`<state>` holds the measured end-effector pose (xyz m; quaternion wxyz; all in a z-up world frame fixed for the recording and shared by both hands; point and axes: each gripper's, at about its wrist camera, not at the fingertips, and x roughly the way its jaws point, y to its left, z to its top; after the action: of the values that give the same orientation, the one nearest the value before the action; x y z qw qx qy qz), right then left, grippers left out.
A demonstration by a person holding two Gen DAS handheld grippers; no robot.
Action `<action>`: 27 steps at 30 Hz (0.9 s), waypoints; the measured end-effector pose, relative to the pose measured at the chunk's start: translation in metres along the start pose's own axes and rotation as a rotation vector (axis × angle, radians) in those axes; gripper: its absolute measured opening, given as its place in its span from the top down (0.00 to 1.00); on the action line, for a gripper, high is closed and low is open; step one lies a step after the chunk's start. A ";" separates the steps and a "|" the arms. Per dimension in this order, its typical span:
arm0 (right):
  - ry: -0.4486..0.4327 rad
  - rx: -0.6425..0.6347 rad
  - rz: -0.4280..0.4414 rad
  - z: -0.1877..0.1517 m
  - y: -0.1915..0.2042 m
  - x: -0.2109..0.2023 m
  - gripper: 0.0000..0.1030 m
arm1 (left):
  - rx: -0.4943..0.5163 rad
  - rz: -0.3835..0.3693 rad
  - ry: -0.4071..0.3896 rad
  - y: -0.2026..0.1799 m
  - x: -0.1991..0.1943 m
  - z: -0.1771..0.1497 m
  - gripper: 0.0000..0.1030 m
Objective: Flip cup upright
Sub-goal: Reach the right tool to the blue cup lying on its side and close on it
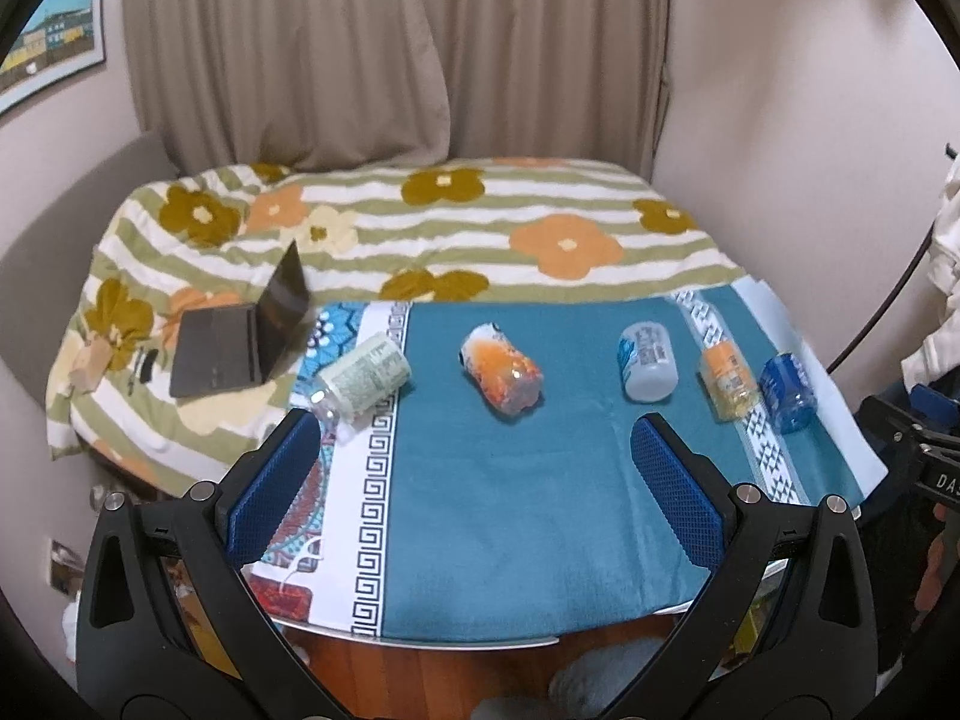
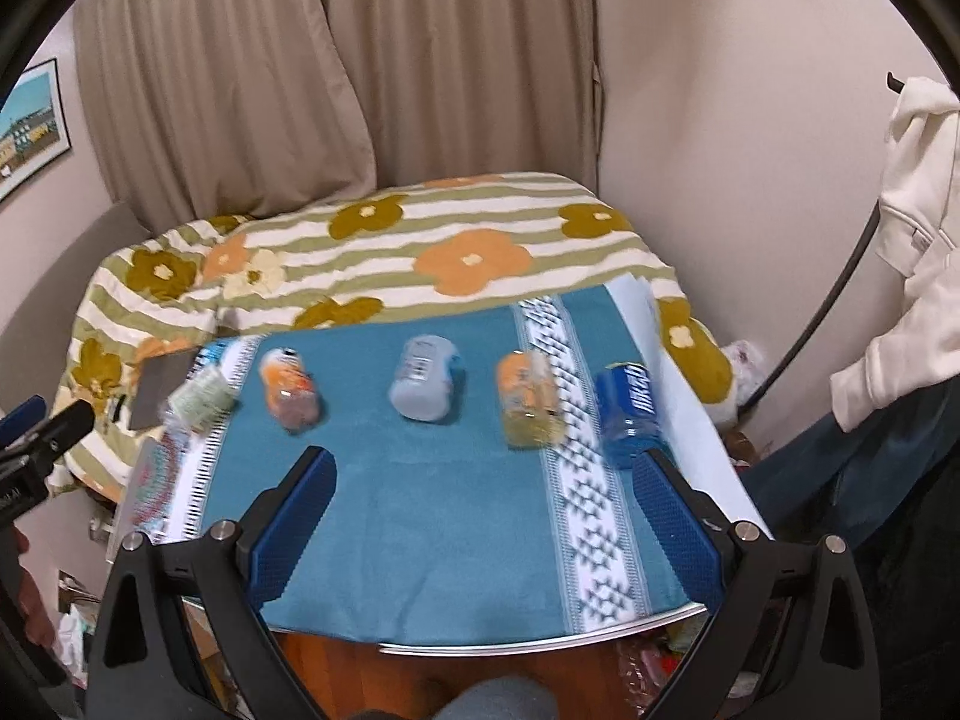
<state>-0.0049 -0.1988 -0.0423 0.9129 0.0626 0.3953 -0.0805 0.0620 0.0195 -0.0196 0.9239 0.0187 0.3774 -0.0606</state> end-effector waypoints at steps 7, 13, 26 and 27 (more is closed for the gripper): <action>0.045 -0.016 -0.045 0.009 -0.048 0.043 0.05 | -0.042 -0.005 0.041 -0.021 0.032 0.003 0.00; 0.116 -0.066 -0.054 0.021 -0.084 0.095 0.12 | -0.041 0.020 0.096 -0.055 0.068 0.012 0.00; 0.320 -0.142 0.013 0.020 -0.115 0.194 0.26 | -0.055 0.062 0.228 -0.096 0.136 0.016 0.00; 0.330 -0.149 0.016 0.019 -0.114 0.198 0.27 | -0.056 0.063 0.237 -0.097 0.140 0.015 0.00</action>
<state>0.1198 -0.3331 -0.1798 0.8384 0.0102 0.5440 -0.0323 0.1598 -0.0917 -0.1057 0.8745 0.0119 0.4845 -0.0182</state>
